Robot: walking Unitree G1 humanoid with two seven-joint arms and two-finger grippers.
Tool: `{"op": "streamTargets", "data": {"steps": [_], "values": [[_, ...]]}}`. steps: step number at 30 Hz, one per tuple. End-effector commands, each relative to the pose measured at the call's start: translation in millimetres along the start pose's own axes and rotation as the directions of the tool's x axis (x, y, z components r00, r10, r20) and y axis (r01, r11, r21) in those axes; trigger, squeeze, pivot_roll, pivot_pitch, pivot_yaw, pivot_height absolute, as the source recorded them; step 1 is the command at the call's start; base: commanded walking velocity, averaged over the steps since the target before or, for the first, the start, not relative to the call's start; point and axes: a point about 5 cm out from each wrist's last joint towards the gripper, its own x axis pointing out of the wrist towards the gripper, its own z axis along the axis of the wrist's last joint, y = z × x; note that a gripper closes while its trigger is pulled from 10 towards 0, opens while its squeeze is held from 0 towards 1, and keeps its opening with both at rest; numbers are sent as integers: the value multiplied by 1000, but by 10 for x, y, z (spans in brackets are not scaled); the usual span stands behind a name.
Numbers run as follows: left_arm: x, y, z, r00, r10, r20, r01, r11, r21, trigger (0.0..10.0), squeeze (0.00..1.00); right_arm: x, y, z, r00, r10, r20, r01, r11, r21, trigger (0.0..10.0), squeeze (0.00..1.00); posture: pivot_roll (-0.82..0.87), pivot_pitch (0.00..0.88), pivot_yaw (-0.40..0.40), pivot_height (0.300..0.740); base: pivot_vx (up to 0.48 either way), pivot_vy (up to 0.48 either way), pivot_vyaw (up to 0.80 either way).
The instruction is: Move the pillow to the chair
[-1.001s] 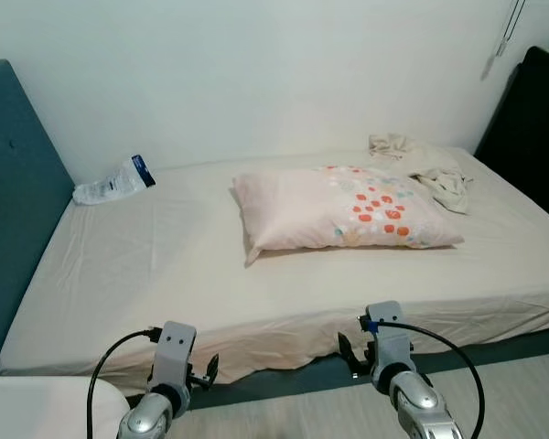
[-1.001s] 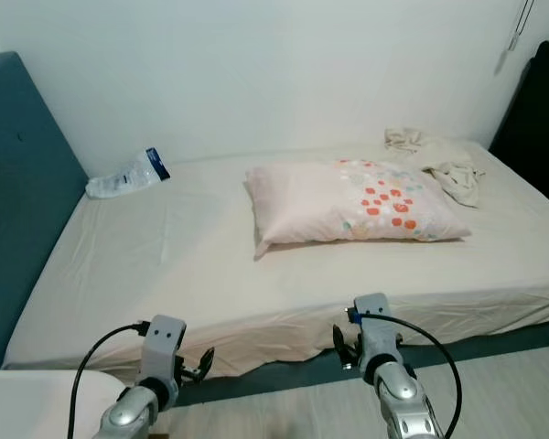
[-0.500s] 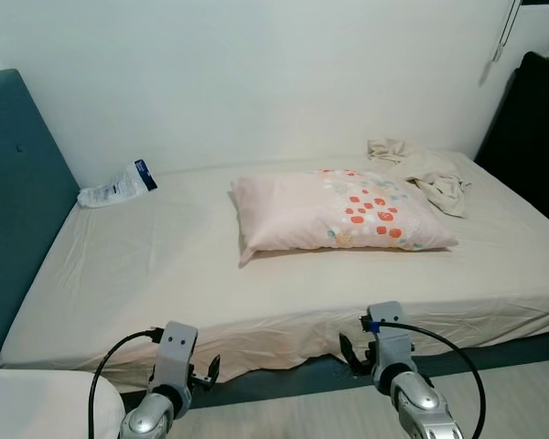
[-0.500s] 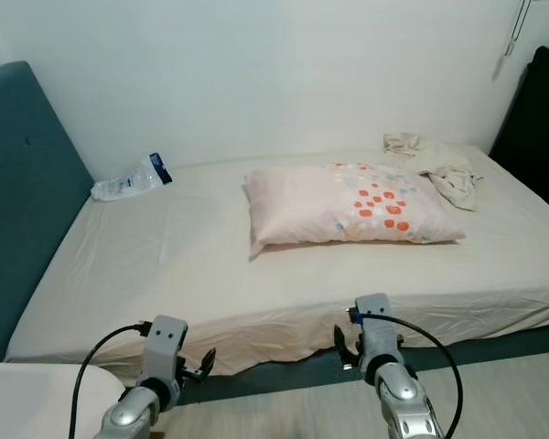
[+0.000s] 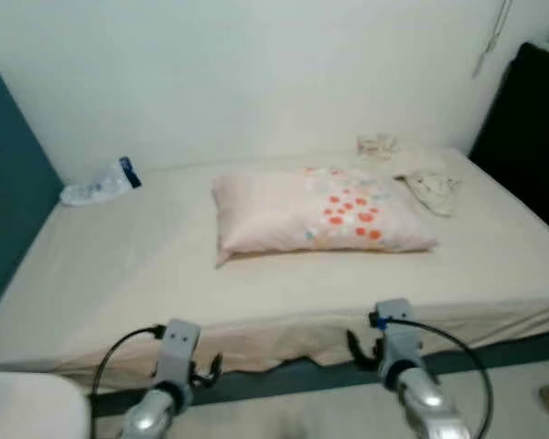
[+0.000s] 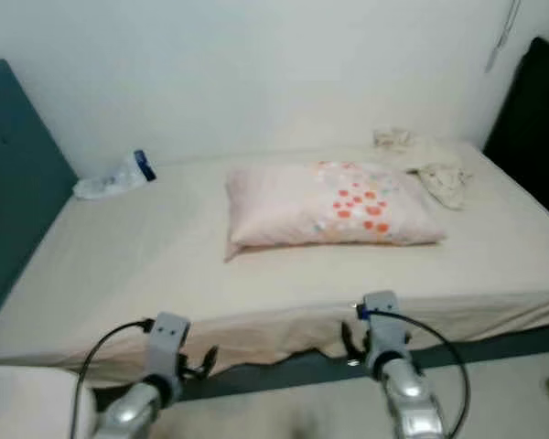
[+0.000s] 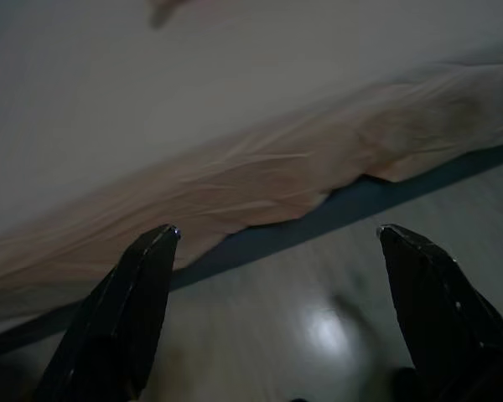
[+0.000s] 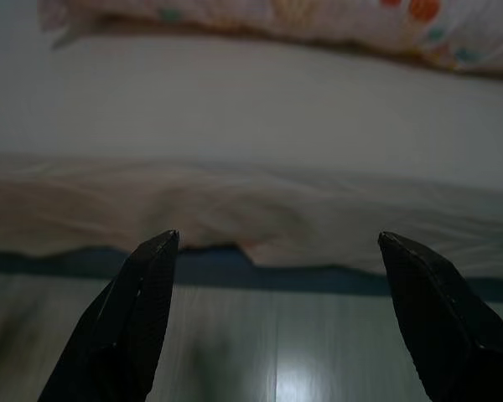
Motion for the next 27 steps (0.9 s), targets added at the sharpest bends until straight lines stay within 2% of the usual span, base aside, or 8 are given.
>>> {"op": "streamTargets", "data": {"steps": [1, 9, 17, 27], "values": [[-12, 3, -30, 1000, -1, -16, 1, 1000, 2, 10000, 0, -14, -19, -25, 1000, -3, -11, 3, 1000, 2, 10000, 0, -139, 57, 46, 711, 0, -409, 0], [-9, -4, -29, 1000, -1, -18, 1, 1000, 1, 10000, 0, -16, -24, -27, 1000, -2, -13, 2, 1000, -1, 10000, 0, -140, 57, 46, 711, 0, -379, 0], [5, 30, -10, 1000, 18, -15, -18, 999, -35, 10000, 0, -16, -24, -23, 1000, -1, -8, 1, 1000, 6, 10000, 0, -143, 58, 45, 711, 0, 0, 0], [11, 13, -4, 1000, 9, -12, -9, 1000, -28, 10000, 0, -19, -33, -27, 1000, 0, -9, 0, 1000, 6, 10000, 0, -142, 53, 45, 711, 0, 0, 0]]}}
